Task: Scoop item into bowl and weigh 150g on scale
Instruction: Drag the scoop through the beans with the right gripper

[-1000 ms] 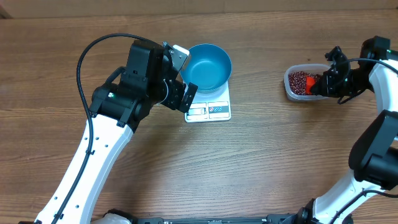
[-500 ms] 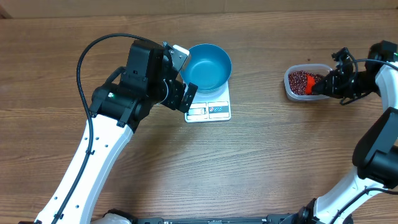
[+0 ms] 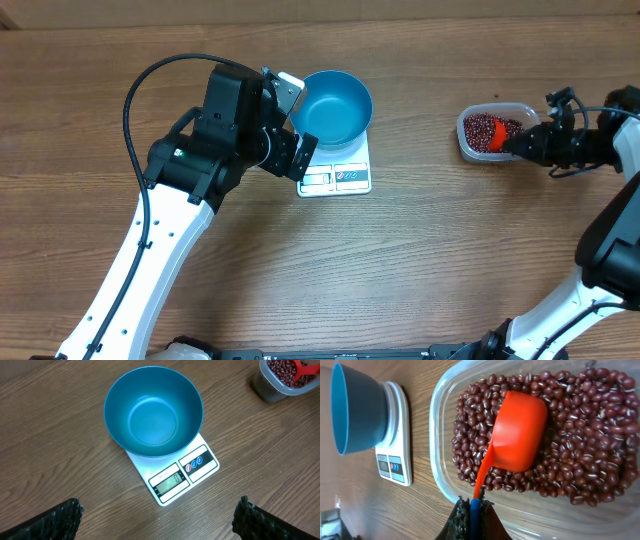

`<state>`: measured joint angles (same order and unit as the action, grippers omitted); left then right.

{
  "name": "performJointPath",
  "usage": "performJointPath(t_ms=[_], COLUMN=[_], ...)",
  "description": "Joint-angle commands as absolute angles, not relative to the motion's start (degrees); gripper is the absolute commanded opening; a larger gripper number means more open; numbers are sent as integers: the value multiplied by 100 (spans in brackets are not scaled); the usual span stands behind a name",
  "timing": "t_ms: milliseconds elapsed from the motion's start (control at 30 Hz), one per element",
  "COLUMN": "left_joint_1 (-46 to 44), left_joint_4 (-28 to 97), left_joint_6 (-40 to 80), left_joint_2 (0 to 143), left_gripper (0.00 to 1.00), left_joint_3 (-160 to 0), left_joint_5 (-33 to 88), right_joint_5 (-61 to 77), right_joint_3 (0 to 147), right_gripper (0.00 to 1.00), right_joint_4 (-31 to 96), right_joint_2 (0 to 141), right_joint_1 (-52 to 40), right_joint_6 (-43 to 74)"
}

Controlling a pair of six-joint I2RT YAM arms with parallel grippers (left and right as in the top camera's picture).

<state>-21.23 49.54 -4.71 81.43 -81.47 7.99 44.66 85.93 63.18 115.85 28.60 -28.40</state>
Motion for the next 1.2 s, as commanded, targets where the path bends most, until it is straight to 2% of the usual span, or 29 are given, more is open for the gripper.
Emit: performJointPath(t_ms=[0, 433, 1167], left_joint_1=[-2091, -2091, -2091], left_joint_4=[4945, 4945, 4945], left_joint_6=[-580, -580, -580], left_joint_2=[8128, 8128, 8128], left_gripper=[100, 100, 100], left_joint_3=[-8206, -8206, -8206], left_joint_5=[884, 882, 884], right_joint_5=[4989, 5378, 6121], right_joint_3=[8497, 8453, 8361], right_gripper=[4, 4, 4], right_joint_4=[6335, 6440, 6678], right_joint_2=[11688, 11695, 11703], right_joint_1=[2904, 3070, 3929], right_joint_6=[-2904, -2904, -2919])
